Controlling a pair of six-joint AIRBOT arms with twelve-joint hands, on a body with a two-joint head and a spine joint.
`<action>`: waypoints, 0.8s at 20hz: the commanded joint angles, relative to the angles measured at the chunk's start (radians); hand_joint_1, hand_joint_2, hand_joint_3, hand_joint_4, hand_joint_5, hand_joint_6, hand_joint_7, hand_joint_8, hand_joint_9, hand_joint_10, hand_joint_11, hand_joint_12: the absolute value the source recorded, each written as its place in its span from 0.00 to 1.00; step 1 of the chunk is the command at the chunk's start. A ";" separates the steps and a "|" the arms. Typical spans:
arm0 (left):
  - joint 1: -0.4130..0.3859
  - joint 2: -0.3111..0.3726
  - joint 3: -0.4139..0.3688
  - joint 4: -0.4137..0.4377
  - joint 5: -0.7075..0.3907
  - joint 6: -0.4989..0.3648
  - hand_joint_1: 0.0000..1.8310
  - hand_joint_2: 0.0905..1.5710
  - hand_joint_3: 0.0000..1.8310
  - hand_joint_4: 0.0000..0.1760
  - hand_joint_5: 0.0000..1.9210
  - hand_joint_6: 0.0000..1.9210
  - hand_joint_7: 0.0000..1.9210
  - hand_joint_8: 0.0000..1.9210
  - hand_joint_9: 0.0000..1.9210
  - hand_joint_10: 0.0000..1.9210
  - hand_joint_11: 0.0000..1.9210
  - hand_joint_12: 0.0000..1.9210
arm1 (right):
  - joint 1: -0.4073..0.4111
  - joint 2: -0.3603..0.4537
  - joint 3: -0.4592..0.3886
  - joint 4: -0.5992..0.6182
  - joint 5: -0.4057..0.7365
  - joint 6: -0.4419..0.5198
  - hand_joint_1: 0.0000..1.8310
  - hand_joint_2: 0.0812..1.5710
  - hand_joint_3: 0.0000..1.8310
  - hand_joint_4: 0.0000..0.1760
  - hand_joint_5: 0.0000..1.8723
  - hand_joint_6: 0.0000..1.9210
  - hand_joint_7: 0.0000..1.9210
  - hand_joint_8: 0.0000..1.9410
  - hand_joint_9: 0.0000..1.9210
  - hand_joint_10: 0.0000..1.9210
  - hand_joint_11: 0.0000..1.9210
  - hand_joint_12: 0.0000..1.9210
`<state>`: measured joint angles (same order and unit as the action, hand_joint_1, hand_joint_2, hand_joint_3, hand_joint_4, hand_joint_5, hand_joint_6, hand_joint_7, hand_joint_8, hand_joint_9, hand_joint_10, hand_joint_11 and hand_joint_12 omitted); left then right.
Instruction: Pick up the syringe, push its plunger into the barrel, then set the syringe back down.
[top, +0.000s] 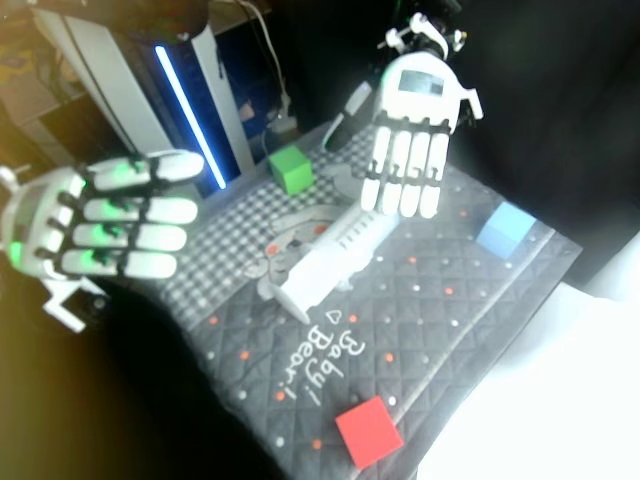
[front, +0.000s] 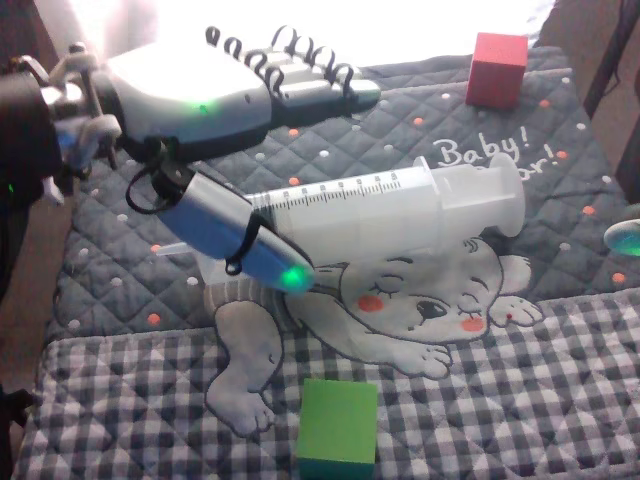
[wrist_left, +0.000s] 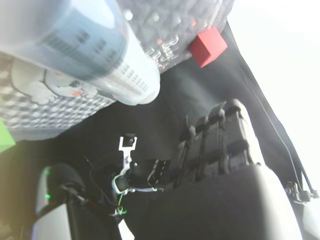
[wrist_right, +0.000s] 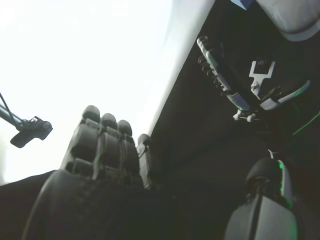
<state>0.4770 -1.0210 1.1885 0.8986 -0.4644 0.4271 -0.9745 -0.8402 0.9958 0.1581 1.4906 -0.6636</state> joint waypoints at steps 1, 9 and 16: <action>-0.005 -0.008 0.001 -0.032 -0.073 0.000 0.19 0.44 0.00 0.00 0.00 0.00 0.00 0.00 0.00 0.00 0.00 0.00 | 0.011 0.003 0.004 0.013 0.119 0.003 0.35 0.39 0.00 0.45 0.02 0.01 0.02 0.01 0.02 0.01 0.02 0.01; 0.028 -0.052 0.032 -0.030 -0.039 0.000 0.24 0.46 0.00 0.00 0.00 0.00 0.00 0.00 0.00 0.00 0.00 0.00 | 0.011 0.002 0.004 0.013 0.118 0.004 0.31 0.44 0.01 0.21 0.02 0.00 0.03 0.00 0.03 0.00 0.05 0.03; 0.049 -0.093 0.075 -0.034 0.003 0.000 0.24 0.42 0.00 0.00 0.00 0.00 0.00 0.00 0.00 0.00 0.00 0.00 | 0.011 0.002 0.004 0.013 0.118 0.004 0.31 0.43 0.00 0.25 0.03 0.00 0.04 0.00 0.04 0.01 0.06 0.04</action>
<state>0.5308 -1.1088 1.2633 0.8932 -0.3920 0.4274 -0.9745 -0.8413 0.9958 0.1596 1.4891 -0.6632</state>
